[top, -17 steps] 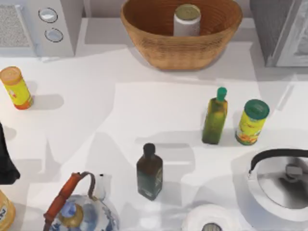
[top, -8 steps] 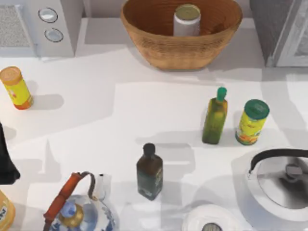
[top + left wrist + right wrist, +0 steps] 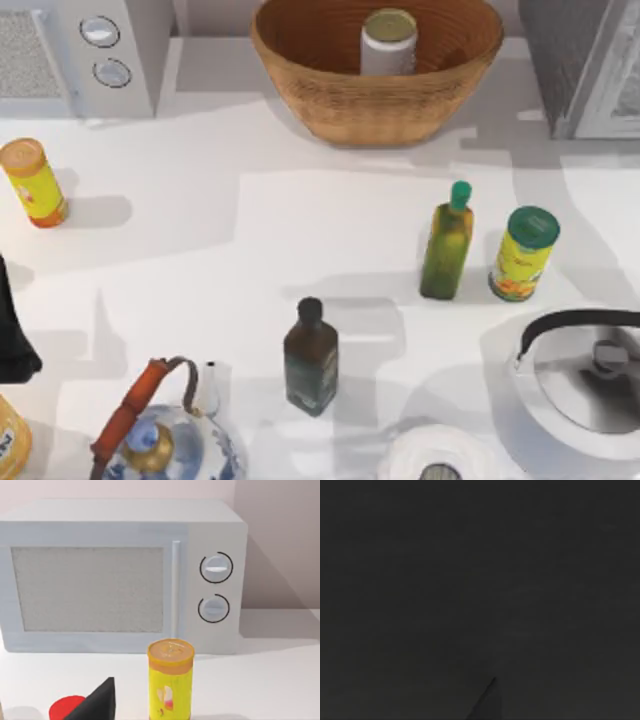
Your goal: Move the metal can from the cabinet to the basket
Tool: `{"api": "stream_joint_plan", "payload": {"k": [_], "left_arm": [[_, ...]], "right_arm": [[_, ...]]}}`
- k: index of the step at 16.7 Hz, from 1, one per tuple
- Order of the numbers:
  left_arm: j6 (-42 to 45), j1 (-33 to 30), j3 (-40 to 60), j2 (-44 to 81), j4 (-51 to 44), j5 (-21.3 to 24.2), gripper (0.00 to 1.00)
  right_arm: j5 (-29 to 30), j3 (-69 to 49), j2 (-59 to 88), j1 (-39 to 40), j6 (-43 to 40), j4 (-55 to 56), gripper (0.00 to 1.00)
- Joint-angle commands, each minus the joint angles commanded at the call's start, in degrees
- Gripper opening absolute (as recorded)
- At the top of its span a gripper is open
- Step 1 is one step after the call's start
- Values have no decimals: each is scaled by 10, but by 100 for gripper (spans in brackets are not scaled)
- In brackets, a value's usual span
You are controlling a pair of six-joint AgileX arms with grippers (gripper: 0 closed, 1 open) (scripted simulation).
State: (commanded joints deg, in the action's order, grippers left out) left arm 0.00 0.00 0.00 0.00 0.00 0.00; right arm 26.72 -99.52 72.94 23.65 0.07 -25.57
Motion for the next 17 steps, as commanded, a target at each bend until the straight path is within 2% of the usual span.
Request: {"api": "stream_joint_plan", "payload": {"k": [9,17], "left_arm": [[0,0,0,0,0,0,100],[0,0,0,0,0,0,100]], "right_arm": [[-46,-61,87,-47,1,26,100],[-53,-6,35,-52,0,36,100]]}}
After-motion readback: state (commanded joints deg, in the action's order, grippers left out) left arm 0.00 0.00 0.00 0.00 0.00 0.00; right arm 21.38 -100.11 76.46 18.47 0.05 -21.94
